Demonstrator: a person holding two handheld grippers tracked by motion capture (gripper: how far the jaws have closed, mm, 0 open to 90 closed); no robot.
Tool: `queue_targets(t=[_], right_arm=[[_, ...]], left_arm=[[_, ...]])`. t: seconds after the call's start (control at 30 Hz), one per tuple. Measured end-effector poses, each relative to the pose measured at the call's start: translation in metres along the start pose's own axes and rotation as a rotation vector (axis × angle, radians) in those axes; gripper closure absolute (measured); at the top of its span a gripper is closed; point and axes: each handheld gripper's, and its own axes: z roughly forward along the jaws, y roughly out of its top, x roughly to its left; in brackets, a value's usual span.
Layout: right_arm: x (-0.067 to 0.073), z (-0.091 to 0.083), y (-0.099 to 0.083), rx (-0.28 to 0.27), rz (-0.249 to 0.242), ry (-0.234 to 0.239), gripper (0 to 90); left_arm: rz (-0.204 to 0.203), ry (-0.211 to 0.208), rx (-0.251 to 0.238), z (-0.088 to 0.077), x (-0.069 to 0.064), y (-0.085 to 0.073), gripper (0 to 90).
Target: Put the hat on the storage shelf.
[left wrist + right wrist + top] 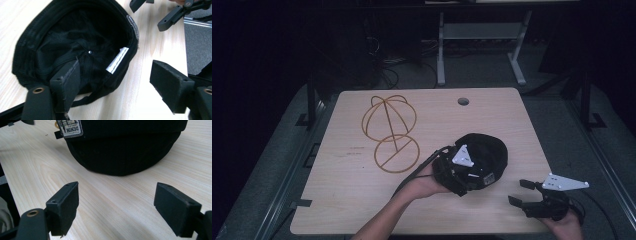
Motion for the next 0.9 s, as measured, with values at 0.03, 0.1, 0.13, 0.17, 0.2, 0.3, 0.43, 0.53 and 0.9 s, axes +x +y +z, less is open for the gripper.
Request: queue_targets(t=[0.03, 0.1, 0.13, 0.17, 0.2, 0.3, 0.43, 0.53, 0.9], right_arm=[[0.000, 0.000, 0.000, 0.001, -0.001, 0.001, 19.5], [0.001, 0.000, 0.001, 0.004, -0.002, 0.002, 19.2], [0.001, 0.000, 0.001, 0.004, -0.001, 0.003, 19.1], [0.001, 0.000, 0.001, 0.001, -0.005, 0.005, 18.9], [0.001, 0.001, 0.002, 0.000, -0.006, 0.005, 18.6], [0.002, 0.002, 0.002, 0.000, 0.000, 0.007, 17.5], [0.002, 0.003, 0.002, 0.002, 0.004, 0.018, 15.5], [0.002, 0.004, 0.002, 0.002, 0.010, 0.019, 14.4], [0.004, 0.005, 0.002, 0.003, 0.021, 0.015, 13.7]], left_arm=[[-0.003, -0.004, -0.001, 0.002, 0.001, 0.001, 27.3], [-0.003, -0.016, 0.000, 0.004, 0.002, 0.002, 29.8], [-0.012, -0.020, -0.006, 0.005, 0.002, 0.003, 30.5], [0.001, -0.029, 0.004, 0.006, 0.002, 0.004, 32.0], [0.008, -0.029, 0.010, 0.008, 0.002, 0.005, 33.7], [0.031, -0.047, 0.043, 0.011, 0.001, 0.006, 38.1], [0.035, -0.060, 0.070, 0.017, 0.002, 0.007, 43.2], [0.045, -0.070, 0.082, 0.022, 0.001, 0.006, 46.4], [0.095, -0.096, 0.096, 0.024, -0.001, 0.014, 72.4]])
